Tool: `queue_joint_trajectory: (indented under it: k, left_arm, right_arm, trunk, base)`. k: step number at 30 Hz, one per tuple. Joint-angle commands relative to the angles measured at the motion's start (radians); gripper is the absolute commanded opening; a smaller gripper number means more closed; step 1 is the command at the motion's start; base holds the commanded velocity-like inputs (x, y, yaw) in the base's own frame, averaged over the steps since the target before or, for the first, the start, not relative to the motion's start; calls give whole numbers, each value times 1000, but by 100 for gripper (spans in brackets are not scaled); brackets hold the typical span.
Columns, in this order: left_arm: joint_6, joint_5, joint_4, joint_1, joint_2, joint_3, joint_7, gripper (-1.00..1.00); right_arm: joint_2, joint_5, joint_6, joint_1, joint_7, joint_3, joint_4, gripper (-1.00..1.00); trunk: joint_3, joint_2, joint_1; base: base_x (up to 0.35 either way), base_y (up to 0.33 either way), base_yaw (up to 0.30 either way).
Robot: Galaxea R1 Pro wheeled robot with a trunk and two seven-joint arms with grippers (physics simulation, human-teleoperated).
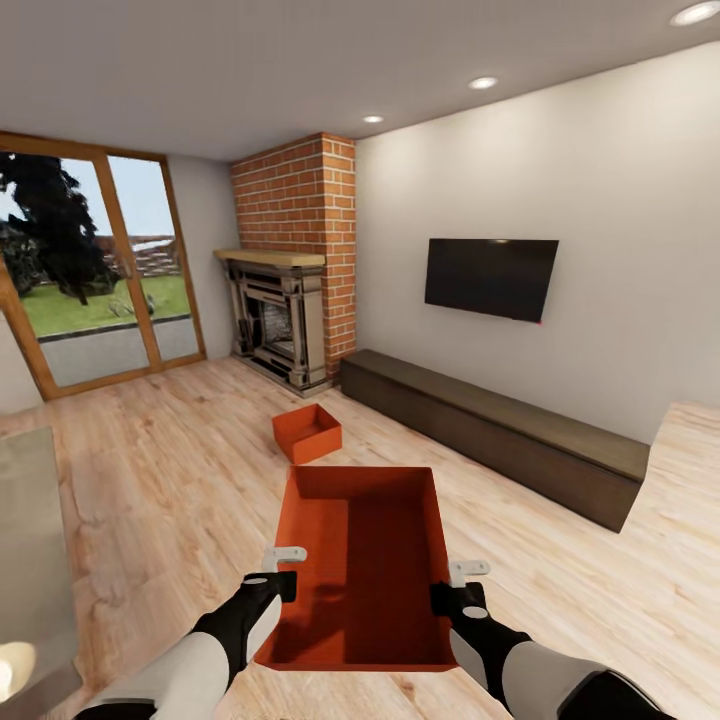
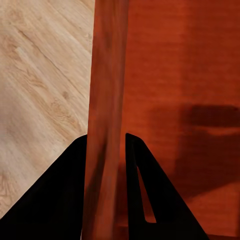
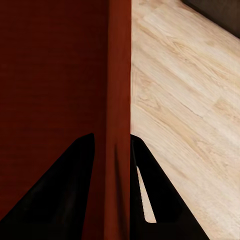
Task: Move the two storage containers from the living room to the garage. In the garage, place one container on the floor and stack the other container on top of it (either order is fine).
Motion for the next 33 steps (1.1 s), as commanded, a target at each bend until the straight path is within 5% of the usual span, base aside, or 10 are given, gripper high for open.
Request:
queue_joint_trajectory:
  k: [1,33]
  left_arm:
    - [8,-27,-4,0,3,11,8,-100]
    - [8,-27,-4,0,3,11,8,-100]
  right_arm:
    - [-3,-21,-7,0,-10,2,3,-100]
    - [-2,-19,-10,0,-11,0,3,-100]
  trunk:
    - [0,-1,0]
    - [0,-1,0]
  base:
    - [0,0,280]
    - [0,0,294]
